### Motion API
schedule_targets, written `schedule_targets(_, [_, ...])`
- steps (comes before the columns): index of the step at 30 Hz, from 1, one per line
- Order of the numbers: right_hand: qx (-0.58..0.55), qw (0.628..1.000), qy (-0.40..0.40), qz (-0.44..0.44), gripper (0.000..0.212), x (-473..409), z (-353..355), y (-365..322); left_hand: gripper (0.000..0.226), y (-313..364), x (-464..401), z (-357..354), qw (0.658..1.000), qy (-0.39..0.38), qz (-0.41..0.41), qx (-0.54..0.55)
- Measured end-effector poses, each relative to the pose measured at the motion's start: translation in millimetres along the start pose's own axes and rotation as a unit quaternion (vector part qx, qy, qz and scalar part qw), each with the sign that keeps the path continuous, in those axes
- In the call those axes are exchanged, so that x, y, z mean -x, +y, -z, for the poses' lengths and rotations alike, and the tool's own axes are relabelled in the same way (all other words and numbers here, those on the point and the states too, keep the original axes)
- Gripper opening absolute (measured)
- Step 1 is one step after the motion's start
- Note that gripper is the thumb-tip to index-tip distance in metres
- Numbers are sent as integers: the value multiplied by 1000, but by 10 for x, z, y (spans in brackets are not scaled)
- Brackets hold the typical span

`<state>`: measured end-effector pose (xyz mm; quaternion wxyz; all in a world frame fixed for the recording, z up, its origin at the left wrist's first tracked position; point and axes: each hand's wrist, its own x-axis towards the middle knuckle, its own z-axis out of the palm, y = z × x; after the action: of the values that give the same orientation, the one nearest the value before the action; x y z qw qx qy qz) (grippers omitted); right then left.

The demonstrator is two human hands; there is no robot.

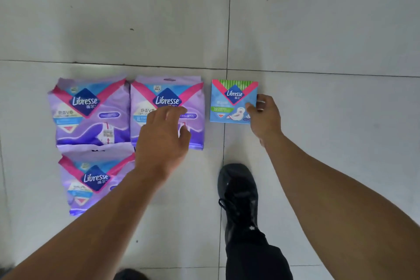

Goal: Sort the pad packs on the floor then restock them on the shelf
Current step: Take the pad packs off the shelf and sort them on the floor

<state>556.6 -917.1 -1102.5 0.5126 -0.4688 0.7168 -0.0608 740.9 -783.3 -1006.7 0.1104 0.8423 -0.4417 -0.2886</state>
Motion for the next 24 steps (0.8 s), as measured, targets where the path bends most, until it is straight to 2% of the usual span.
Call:
schedule_targets(9, [123, 991, 48, 32, 30, 115, 74, -60, 40, 73, 52, 64, 999, -6, -28, -25])
schedule_targets(13, [194, 973, 20, 120, 29, 585, 207, -266, 38, 195, 151, 309, 999, -10, -23, -29])
schedule_targets(15, [265, 944, 2, 195, 29, 904, 290, -396, 39, 283, 226, 453, 999, -14, -22, -36])
schedule_targets(19, [421, 831, 17, 363, 29, 1785, 492, -846, 39, 449, 649, 1052, 997, 6, -42, -64])
schedule_targets(24, [515, 737, -10, 438, 43, 3093, 605, -1523, 37, 388, 1517, 1941, 989, 51, -60, -125])
